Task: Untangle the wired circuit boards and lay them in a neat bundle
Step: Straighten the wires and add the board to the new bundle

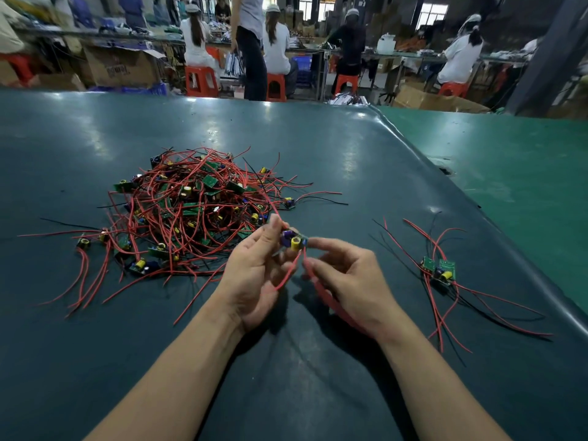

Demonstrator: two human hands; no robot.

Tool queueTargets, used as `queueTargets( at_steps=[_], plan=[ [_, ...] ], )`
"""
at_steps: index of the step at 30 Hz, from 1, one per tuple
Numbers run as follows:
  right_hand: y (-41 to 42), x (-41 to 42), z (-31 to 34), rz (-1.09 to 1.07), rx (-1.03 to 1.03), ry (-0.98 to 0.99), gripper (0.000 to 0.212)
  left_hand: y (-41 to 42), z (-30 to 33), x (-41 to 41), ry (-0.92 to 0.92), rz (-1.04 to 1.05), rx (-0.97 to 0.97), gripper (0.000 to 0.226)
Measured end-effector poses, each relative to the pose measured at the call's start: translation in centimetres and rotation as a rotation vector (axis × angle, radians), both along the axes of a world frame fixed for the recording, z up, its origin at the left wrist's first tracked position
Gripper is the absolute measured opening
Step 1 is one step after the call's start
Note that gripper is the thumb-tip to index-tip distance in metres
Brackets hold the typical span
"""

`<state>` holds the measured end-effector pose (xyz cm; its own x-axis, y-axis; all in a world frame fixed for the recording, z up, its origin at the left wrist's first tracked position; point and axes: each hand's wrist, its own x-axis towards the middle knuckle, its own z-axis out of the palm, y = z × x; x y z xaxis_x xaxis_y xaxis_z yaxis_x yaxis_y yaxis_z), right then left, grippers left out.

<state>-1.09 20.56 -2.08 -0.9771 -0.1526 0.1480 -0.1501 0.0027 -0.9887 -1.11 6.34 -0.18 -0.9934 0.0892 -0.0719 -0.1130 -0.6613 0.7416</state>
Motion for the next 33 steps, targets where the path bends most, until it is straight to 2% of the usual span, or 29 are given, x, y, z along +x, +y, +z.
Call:
queueTargets(
  at_steps=[4,7,11,15,17,20,22,24,27,29,33],
  plan=[
    [-0.5,0.3,0.2,0.054,-0.125,-0.034,0.041,0.0,-0.1,0.0,0.036,0.075,0.074,0.015],
    [-0.8,0.5,0.5,0.088,-0.231,-0.066,0.03,0.2,-0.4,-0.1,0.125,0.148,0.035,0.012],
    [-0.7,0.3,0.8,0.057,-0.38,-0.113,0.014,0.6,-1.1,-0.2,0.26,0.227,-0.114,0.021],
    [-0.4,-0.3,0.8,-0.131,-0.484,-0.176,0.015,0.8,-1.9,-0.2,0.304,0.192,-0.303,0.023],
    [-0.3,-0.4,0.8,-0.171,-0.481,-0.173,0.013,1.0,-2.0,-0.3,0.258,0.13,-0.284,0.025],
    [-0.4,-0.3,0.7,-0.161,-0.425,-0.182,0.015,1.2,-2.1,-0.4,0.175,0.063,-0.252,0.045],
    [-0.4,-0.3,0.8,-0.141,-0.443,-0.227,0.013,1.3,-2.2,-0.3,0.166,0.064,-0.28,0.045],
    [-0.2,-0.4,1.0,-0.123,-0.524,-0.296,0.004,1.4,-2.1,-0.2,0.196,0.088,-0.318,0.042],
    [-0.2,-0.5,0.9,-0.055,-0.63,-0.4,0.024,1.2,-2.2,-0.5,0.296,0.241,-0.407,0.035],
    [-0.6,-0.3,0.8,-0.018,-0.594,-0.437,0.028,1.1,-2.1,-0.6,0.356,0.315,-0.488,0.031],
    [-0.7,-0.4,0.4,-0.11,-0.51,-0.368,0.016,1.3,-2.1,-0.2,0.422,0.299,-0.63,0.03]
  ],
)
